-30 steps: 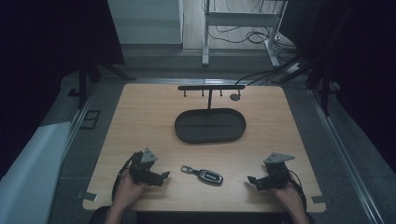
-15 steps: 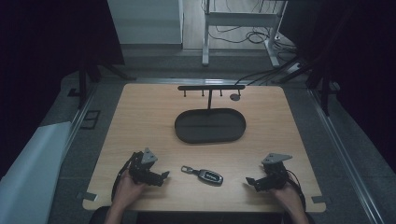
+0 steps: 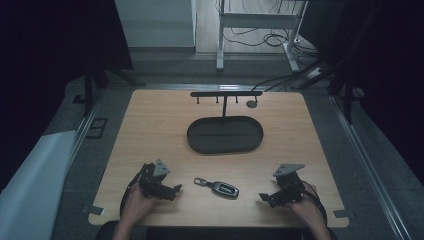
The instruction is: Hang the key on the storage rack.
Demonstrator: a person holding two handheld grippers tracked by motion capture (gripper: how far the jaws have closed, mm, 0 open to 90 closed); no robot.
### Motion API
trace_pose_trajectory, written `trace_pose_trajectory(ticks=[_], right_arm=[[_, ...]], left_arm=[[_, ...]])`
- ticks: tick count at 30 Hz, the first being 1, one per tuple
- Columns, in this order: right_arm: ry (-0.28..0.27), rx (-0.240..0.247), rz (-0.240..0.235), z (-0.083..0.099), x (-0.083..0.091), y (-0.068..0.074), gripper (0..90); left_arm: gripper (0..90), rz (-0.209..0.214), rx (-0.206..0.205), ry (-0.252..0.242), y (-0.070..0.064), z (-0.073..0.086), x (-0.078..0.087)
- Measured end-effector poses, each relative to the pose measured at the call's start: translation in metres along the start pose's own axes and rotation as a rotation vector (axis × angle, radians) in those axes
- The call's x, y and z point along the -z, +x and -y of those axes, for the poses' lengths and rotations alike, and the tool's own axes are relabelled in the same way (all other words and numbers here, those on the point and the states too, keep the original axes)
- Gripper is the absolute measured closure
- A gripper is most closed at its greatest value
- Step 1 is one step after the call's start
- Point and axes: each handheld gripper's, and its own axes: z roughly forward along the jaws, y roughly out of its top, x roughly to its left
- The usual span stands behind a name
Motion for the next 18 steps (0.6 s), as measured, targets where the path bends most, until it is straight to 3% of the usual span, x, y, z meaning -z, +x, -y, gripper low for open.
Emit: trace_pose_trajectory(ticks=[2, 8, 18], right_arm=[[-0.008, 0.015, -0.006, -0.002, -0.001, 0.002, 0.0], [0.065, 0.033, -0.052, -0.009, -0.007, 0.007, 0.0], [0.118, 0.095, -0.089, -0.029, -0.012, 0.019, 0.0]], left_arm=[[0.0, 0.0, 0.0, 0.001, 0.0, 0.0, 0.0], [0.0, -0.003, 0.002, -0.001, 0.0, 0.0, 0.0], [0.0, -0.004, 0.002, 0.0, 0.0, 0.0, -0.001]])
